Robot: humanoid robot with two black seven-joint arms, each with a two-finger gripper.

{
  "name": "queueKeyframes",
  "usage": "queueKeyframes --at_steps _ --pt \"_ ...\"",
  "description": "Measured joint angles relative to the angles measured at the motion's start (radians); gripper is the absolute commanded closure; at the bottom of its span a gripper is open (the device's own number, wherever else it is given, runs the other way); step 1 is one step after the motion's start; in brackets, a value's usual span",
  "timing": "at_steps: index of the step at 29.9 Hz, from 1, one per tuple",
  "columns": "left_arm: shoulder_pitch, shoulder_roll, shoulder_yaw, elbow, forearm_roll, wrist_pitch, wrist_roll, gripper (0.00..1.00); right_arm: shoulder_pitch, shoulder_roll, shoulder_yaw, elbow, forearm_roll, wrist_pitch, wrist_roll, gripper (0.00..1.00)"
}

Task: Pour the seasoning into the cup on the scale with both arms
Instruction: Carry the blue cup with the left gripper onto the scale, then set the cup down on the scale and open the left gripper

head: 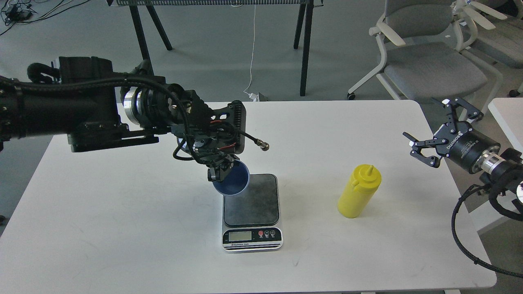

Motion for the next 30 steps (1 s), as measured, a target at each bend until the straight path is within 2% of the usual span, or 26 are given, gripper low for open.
queueKeyframes --at_steps 19,23,30 --pt "0.018 -0.081 -0.017 0.002 -0.028 -0.028 0.0 0.96 -0.012 0.002 -0.002 0.002 0.0 0.0 0.0 0.0" --pt "0.022 -0.084 -0.017 0.004 -0.03 -0.028 0.0 0.91 -0.013 0.002 -0.002 0.002 0.0 0.0 0.0 0.0" --pt "0.026 -0.084 -0.016 0.015 -0.042 -0.028 0.0 0.75 -0.018 0.002 0.0 0.002 0.0 0.0 0.0 0.0"
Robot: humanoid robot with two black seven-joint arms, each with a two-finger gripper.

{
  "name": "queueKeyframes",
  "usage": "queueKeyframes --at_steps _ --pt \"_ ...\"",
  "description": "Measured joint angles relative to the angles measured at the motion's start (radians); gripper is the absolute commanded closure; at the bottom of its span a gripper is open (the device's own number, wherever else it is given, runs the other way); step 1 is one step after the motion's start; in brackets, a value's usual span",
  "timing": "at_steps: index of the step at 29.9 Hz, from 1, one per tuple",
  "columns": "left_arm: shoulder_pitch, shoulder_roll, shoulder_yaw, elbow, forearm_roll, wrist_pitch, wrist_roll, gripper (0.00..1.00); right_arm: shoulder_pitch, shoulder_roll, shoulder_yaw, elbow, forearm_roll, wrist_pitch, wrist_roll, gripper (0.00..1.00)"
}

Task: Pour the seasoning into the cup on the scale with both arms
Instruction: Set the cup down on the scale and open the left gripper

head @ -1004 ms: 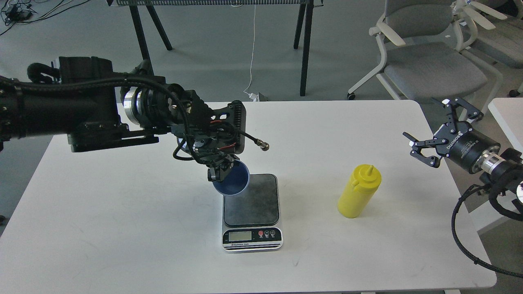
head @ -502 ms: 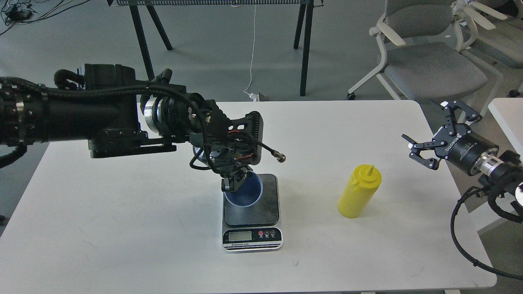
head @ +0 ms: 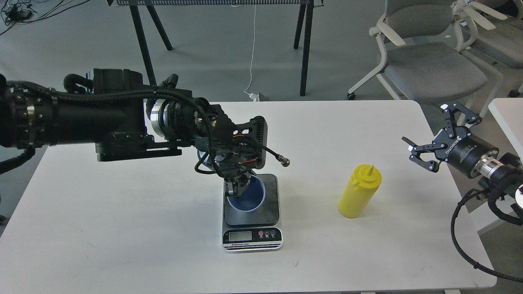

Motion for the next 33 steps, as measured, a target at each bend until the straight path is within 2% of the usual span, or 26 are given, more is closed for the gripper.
queueKeyframes --at_steps 7,20,33 --pt "0.016 0.002 -0.009 0.022 -0.048 0.0 0.0 0.59 -0.002 0.0 0.0 -0.002 0.0 0.0 0.001 0.0" --pt "0.012 -0.002 -0.014 0.05 -0.117 0.002 0.0 0.53 -0.003 0.0 -0.001 -0.001 0.0 0.0 0.012 0.0" --pt "0.048 -0.019 -0.124 0.139 -0.179 0.008 0.0 0.19 -0.009 0.0 -0.006 0.003 0.0 0.0 0.014 0.0"
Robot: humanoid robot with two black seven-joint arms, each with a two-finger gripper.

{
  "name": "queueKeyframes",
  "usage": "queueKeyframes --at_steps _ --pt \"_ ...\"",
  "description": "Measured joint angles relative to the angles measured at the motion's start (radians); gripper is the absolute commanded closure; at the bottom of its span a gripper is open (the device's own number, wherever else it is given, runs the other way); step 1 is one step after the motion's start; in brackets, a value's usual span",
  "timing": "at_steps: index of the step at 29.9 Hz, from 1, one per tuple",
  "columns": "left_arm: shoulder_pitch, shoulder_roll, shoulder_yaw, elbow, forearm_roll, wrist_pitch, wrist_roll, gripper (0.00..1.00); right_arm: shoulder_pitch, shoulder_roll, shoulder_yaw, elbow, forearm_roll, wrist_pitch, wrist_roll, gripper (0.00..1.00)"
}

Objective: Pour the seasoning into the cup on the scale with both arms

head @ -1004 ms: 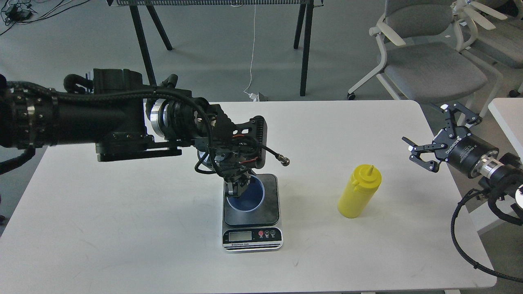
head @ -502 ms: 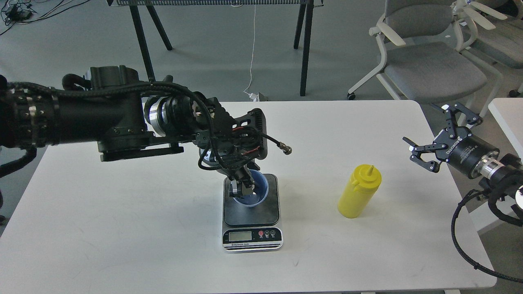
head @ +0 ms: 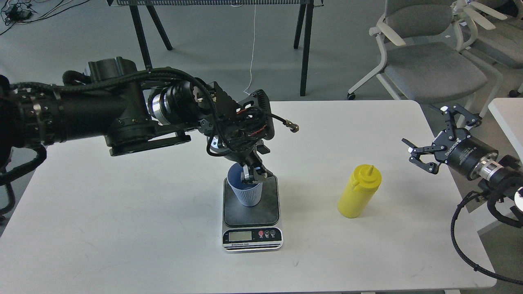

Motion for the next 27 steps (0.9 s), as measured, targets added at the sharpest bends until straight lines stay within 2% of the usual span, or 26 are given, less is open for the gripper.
queueKeyframes --at_steps 3,13,19,23,27 --pt "0.002 -0.002 -0.02 0.03 -0.037 -0.002 0.0 0.13 0.0 0.0 0.002 0.001 0.0 0.0 0.0 0.0" --pt "-0.011 0.022 -0.082 0.102 -0.268 -0.005 0.0 0.1 0.018 -0.009 -0.002 0.009 0.002 0.0 -0.006 0.0" --pt "0.0 0.105 -0.262 0.153 -0.531 0.002 0.0 0.08 0.065 -0.076 -0.049 0.043 0.002 0.0 -0.02 0.0" --pt "0.024 0.172 -0.375 0.156 -0.691 0.003 0.0 0.05 0.166 -0.125 -0.103 0.071 0.021 0.0 -0.02 0.0" --pt "0.056 0.256 -0.45 0.156 -0.809 0.003 0.0 0.05 0.255 -0.137 -0.108 0.066 0.239 0.0 -0.02 0.0"
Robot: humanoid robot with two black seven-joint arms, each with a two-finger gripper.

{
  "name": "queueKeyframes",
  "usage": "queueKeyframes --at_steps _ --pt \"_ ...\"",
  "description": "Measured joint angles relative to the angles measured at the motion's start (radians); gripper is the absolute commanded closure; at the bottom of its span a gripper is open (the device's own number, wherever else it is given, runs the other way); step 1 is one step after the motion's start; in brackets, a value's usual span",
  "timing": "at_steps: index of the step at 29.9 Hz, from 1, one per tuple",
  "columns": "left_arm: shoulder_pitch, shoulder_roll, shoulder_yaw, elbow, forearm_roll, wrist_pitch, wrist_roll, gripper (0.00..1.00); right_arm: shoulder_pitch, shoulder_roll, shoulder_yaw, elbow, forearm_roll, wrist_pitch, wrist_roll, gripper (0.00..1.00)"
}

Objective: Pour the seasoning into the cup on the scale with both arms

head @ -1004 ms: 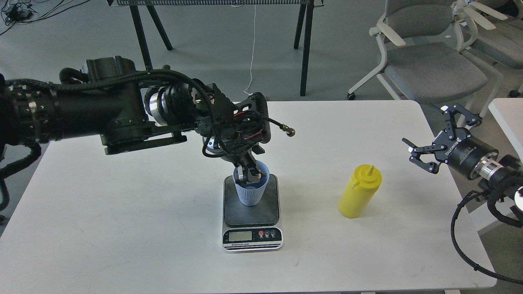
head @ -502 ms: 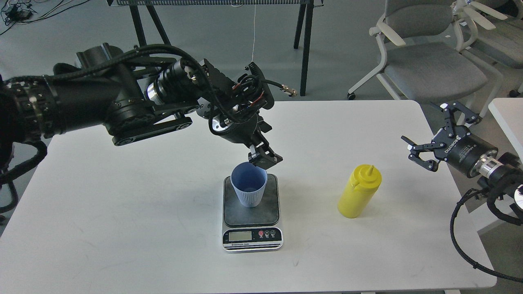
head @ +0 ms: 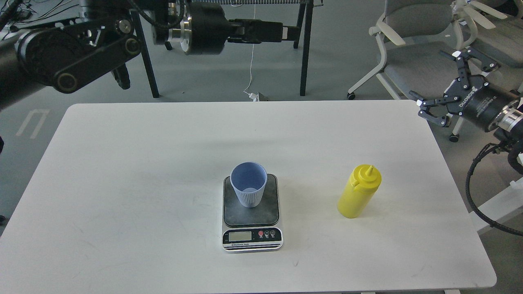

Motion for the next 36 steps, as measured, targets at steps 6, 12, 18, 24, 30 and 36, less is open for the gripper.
queueKeyframes --at_steps 6,12,18,24,30,36 --pt "0.044 0.102 -0.031 0.0 -0.03 -0.004 0.0 0.05 0.04 -0.05 0.067 0.001 0.37 0.0 -0.002 0.0" --pt "0.131 0.126 -0.083 -0.001 -0.029 -0.005 0.0 0.05 -0.043 -0.071 0.226 0.006 0.685 0.0 -0.002 0.0" --pt "0.196 0.127 -0.094 -0.003 -0.018 -0.005 0.0 0.05 -0.22 -0.025 0.378 0.061 0.812 0.0 0.011 0.0" --pt "0.213 0.127 -0.095 -0.004 -0.016 -0.005 0.0 0.05 -0.44 0.078 0.453 0.125 0.832 0.0 0.016 0.0" --pt "0.258 0.124 -0.096 -0.004 -0.013 0.001 0.0 0.05 -0.678 0.109 0.442 0.236 0.829 0.0 0.01 0.0" --pt "0.292 0.121 -0.099 -0.004 -0.011 0.002 0.0 0.04 -0.869 0.11 0.411 0.338 0.817 0.0 0.008 0.0"
